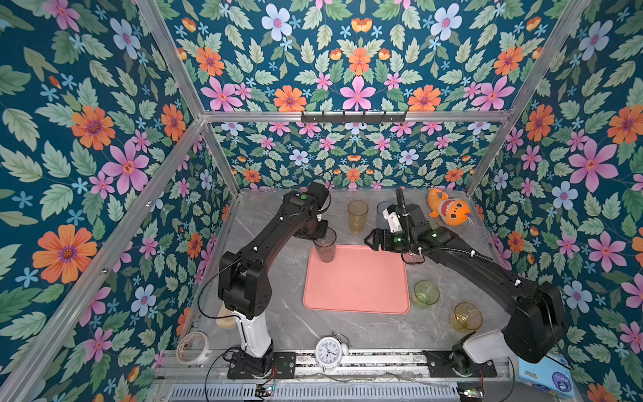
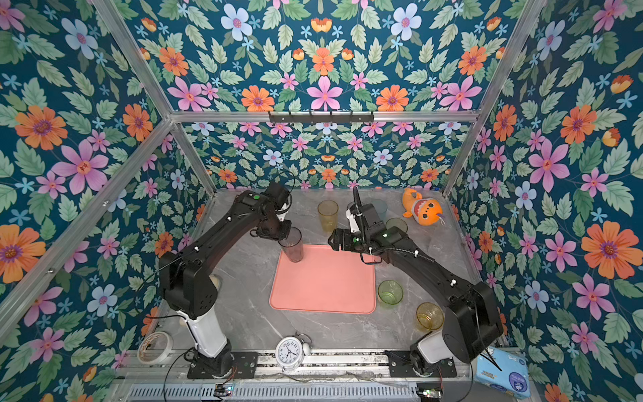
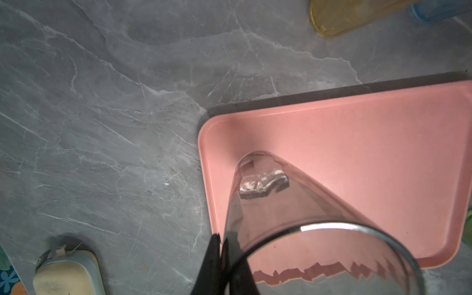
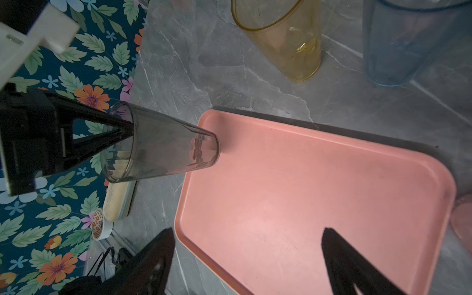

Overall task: Place the glasses into the tray
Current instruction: Place the glass on the tray.

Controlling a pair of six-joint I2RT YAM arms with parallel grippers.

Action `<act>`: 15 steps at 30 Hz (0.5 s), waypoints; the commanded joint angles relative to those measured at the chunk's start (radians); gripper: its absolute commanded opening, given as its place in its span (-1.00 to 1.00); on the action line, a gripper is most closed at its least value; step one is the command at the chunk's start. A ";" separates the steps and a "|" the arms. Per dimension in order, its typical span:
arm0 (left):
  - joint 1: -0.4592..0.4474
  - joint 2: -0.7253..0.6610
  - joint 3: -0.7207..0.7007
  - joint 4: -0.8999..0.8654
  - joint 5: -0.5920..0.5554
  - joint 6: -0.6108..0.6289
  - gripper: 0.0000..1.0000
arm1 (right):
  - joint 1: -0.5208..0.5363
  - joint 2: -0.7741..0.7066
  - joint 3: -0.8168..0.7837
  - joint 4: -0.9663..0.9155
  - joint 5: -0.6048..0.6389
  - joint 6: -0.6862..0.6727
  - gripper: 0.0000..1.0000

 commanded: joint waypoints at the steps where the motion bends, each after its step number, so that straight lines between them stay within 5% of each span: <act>1: 0.005 0.014 -0.004 0.015 -0.020 0.017 -1.00 | 0.000 -0.009 -0.004 -0.014 0.008 -0.004 0.83; 15: 0.040 0.064 -0.006 0.027 -0.005 0.029 -1.00 | 0.001 -0.011 -0.016 -0.015 0.007 -0.003 0.83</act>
